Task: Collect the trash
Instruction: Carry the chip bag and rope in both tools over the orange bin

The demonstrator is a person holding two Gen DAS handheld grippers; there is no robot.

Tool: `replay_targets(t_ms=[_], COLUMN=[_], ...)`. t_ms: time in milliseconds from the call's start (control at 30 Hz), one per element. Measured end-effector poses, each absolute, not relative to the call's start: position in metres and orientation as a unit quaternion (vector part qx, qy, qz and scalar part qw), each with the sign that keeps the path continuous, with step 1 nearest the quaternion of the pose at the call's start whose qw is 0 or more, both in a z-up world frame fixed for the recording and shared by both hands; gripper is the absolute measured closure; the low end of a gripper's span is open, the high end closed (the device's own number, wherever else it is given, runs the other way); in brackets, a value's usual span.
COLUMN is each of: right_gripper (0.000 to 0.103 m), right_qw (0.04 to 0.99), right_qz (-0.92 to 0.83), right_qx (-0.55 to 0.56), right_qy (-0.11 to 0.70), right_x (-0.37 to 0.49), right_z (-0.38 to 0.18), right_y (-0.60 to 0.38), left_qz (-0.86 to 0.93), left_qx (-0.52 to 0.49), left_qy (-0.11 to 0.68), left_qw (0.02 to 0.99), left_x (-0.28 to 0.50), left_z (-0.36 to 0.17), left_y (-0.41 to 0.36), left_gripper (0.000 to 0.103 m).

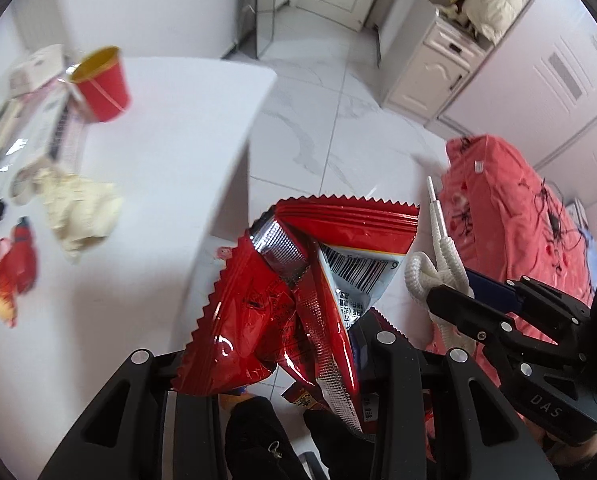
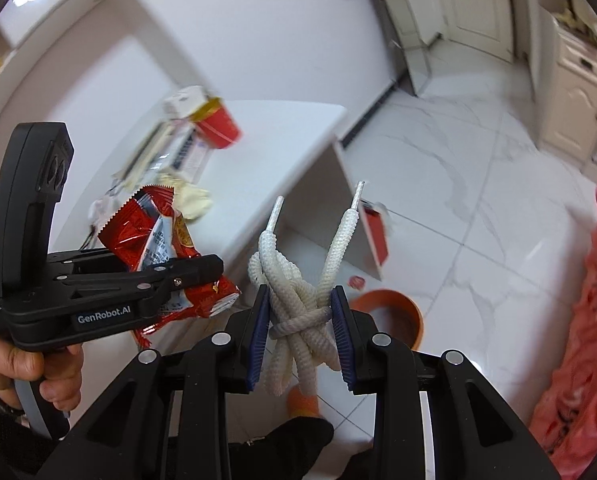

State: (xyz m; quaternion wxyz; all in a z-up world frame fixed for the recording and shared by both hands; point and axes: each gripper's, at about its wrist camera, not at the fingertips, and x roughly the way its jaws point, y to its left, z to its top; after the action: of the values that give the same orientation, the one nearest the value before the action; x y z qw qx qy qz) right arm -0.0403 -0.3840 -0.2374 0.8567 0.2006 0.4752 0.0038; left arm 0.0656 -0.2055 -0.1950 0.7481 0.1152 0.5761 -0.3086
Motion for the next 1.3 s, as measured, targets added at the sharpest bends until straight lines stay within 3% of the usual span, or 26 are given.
replay_targets(t_ms=[667,933,1067,1233,1300], right_gripper=[0.072,0.072,0.072,0.07,0.064], right_qw=[0.796,0.781,0.775,0.766,0.766], right_qz=[-0.057,-0.062,-0.07,-0.057,-0.061], right_qx=[0.292,0.299,0.305,0.303,0.296], right_qy=[0.528,0.545,0.549,0.564,0.568], right_x=[-0.005,0.014,0.019,0.03,0.033], right_z=[-0.431,-0.486,-0.501,-0.511,-0.512], right_y=[-0.444,-0.453,-0.459,-0.455,-0.451], left_qz=[-0.334,-0.328,-0.323,-0.32,-0.319], left_qx=[0.138,0.161,0.164,0.177,0.179], left_qy=[0.65,0.648,0.656,0.657,0.657], left_qw=[0.668,0.668,0.662,0.66,0.659], left_x=[0.097,0.105,0.11,0.108,0.107], left_z=[-0.378,-0.417,-0.426,-0.431,-0.43], left_y=[-0.263,-0.275,-0.271,-0.272,-0.273], left_gripper=[0.064,0.047,0.033,0.032,0.032])
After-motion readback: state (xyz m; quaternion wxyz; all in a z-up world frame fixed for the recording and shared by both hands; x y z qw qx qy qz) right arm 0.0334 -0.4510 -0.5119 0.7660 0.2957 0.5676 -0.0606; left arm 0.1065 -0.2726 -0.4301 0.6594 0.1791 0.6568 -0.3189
